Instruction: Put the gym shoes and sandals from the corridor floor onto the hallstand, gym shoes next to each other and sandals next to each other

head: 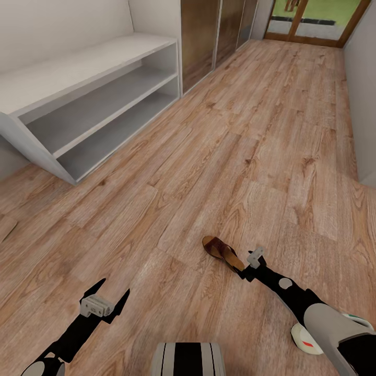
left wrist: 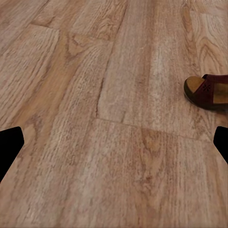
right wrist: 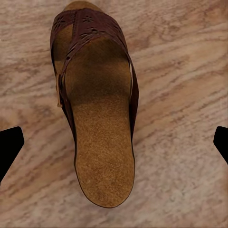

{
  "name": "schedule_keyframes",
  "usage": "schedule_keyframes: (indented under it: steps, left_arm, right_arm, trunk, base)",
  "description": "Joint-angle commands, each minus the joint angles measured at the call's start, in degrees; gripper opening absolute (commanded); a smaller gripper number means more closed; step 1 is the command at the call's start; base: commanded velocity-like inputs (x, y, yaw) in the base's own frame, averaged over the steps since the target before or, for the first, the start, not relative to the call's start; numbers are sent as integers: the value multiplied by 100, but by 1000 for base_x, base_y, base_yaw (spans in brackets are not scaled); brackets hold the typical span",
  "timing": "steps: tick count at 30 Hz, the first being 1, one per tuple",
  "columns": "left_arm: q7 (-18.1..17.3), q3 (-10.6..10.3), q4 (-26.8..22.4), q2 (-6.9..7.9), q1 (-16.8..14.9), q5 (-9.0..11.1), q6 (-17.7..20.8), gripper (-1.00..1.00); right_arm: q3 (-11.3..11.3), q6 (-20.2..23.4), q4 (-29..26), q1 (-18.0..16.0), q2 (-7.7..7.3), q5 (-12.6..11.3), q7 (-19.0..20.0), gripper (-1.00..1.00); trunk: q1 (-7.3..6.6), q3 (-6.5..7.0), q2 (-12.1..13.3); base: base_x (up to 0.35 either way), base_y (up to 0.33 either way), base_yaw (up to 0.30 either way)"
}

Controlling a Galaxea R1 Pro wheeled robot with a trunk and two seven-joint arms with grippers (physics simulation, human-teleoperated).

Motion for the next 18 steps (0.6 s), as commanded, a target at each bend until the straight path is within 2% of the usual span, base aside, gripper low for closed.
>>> schedule_keyframes:
  steps: [1,18]
  left_arm:
    - [0,0,0,-2,0,0,0,100]
    - [-2,0,1,-9,-1,0,-1,100]
  right_arm:
    - [-1,0,-9,0,3,-2,-1,100]
    - [-2,0,-48,-3,5,-13,-3,100]
  trunk:
    - [0,0,0]
    - [0,-62,0]
  base:
    - [0,0,0]
    - [0,0,0]
